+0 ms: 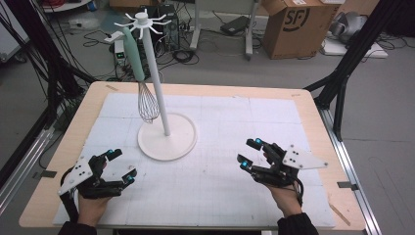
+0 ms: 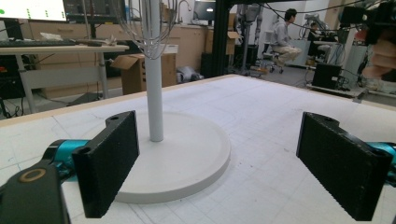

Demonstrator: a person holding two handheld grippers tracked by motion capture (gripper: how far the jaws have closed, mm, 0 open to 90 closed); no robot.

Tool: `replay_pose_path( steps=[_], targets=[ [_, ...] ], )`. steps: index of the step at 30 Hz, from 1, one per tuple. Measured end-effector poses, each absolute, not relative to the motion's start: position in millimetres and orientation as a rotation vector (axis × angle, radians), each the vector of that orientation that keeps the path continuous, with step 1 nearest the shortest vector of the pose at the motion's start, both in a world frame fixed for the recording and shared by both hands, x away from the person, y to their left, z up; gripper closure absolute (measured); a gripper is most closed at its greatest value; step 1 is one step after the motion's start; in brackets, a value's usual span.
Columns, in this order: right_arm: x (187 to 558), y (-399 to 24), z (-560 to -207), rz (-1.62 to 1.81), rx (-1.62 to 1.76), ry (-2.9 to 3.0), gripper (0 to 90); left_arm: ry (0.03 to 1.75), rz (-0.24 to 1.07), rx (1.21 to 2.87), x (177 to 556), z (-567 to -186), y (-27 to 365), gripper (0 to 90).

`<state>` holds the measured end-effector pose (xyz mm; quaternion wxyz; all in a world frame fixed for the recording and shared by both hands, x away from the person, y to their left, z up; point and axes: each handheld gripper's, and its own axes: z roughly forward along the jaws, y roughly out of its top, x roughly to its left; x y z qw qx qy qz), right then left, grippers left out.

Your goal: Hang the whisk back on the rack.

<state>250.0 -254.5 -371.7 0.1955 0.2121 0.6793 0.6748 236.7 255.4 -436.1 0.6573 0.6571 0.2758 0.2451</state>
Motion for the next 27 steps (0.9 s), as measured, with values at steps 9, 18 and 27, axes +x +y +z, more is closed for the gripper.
replay_pose_path(
  steps=[9,18,27],
  targets=[
    [232.1,-268.0,-394.0,1.812,0.625,1.881,39.9,0.629,0.553,1.485,236.1,-436.2,253.9,13.7],
    [226.7,-272.0,-398.3,1.778,0.667,1.829,29.3,0.621,0.555,1.48,235.7,-435.7,254.5,13.6],
    [220.8,-278.1,-401.3,1.804,0.654,1.797,12.8,0.611,0.554,1.477,235.3,-435.1,254.3,13.7]
  ],
)
